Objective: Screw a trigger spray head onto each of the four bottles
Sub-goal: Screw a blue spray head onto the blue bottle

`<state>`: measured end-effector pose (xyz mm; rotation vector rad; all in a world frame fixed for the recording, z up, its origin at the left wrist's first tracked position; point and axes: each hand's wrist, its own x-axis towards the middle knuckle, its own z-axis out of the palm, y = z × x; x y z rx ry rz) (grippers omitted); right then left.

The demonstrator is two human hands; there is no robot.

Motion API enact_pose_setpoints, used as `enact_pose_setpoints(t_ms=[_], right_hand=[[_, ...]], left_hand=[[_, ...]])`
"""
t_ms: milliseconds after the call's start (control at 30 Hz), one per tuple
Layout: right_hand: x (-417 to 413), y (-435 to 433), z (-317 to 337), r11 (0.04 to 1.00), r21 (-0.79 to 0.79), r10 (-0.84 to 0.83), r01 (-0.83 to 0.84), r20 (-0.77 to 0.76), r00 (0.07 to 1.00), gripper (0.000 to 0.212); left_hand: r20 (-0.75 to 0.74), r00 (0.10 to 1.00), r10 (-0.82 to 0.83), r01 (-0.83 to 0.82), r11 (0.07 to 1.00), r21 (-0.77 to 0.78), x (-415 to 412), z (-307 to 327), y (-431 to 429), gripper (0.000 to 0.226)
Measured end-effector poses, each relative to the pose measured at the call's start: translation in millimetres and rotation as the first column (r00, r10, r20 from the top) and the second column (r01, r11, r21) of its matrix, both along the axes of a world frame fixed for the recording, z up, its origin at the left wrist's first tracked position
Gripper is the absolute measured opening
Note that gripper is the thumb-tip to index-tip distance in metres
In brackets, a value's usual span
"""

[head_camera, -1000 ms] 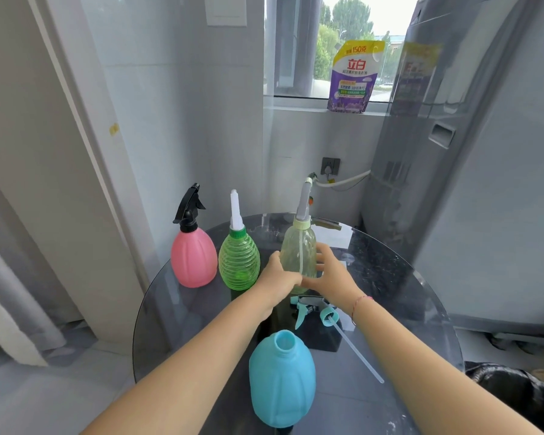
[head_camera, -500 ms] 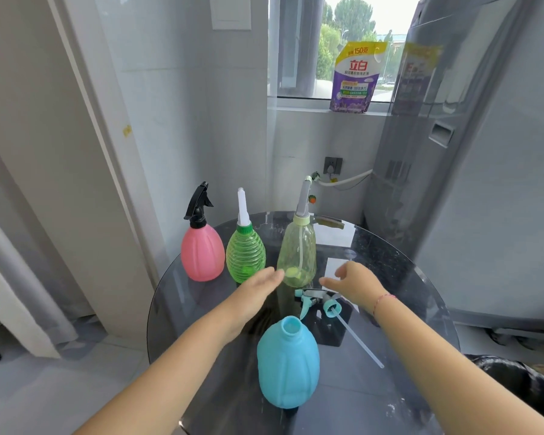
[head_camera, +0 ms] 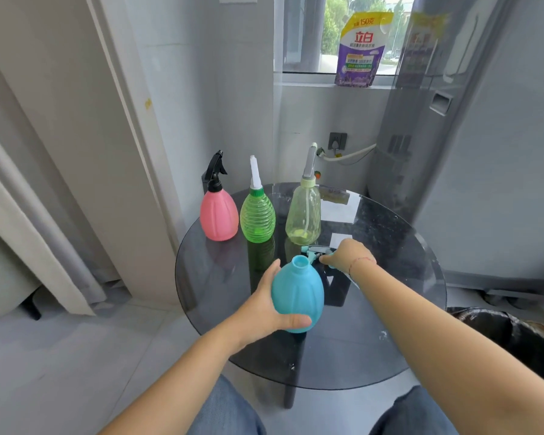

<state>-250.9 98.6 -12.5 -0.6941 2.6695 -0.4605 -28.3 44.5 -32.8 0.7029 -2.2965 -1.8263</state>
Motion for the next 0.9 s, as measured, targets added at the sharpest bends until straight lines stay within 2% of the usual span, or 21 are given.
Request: enact_pose_setpoints(t_ms=[100,200,267,333,467,567,733,900], right_hand=[[3,6,-1,0.995,-0.08,-0.056,0.063,0.078,0.995,0.038],[4,20,3,0.974,-0.174,-0.113,0.147,0.189,0.975,0.038],[2,31,15,0.925,-0.298,-0.13,0.236,0.336,0.933,0.033],[2,42,41,0.829,-0.471,-0.089,0.3,0.419,0.904,0.032],[13,54,110,0.635,-0.743,0.019,0.214,0.292,0.956,0.032],[26,57,148,0.509,-0.847,0.081,0.15,0.221,0.972,0.031],[49,54,162,0.509,-0.858,0.1,0.076,0.147,0.984,0.04],[56,55,151,0.503,-0.86,0.099,0.083,0.153,0.983,0.042]], left_hand=[[-0.013,0.999,0.035,-0.035,0.998,-0.057,-4,-7,6,0.126],[-0.049,0.995,0.084,-0.087,0.994,-0.068,-8,-12,9,0.098],[-0.053,0.993,0.102,-0.106,0.992,-0.066,-11,-13,12,0.087],[-0.062,0.992,0.112,-0.114,0.992,-0.046,-16,-11,15,0.081],[-0.036,0.99,0.133,-0.136,0.987,-0.085,-23,-1,18,0.075],[0.008,0.994,0.111,-0.109,0.986,-0.129,-25,6,18,0.073],[0.012,0.999,0.052,-0.05,0.992,-0.12,-24,11,25,0.076],[0.009,1.0,0.021,-0.02,0.997,-0.081,-19,8,27,0.074]])
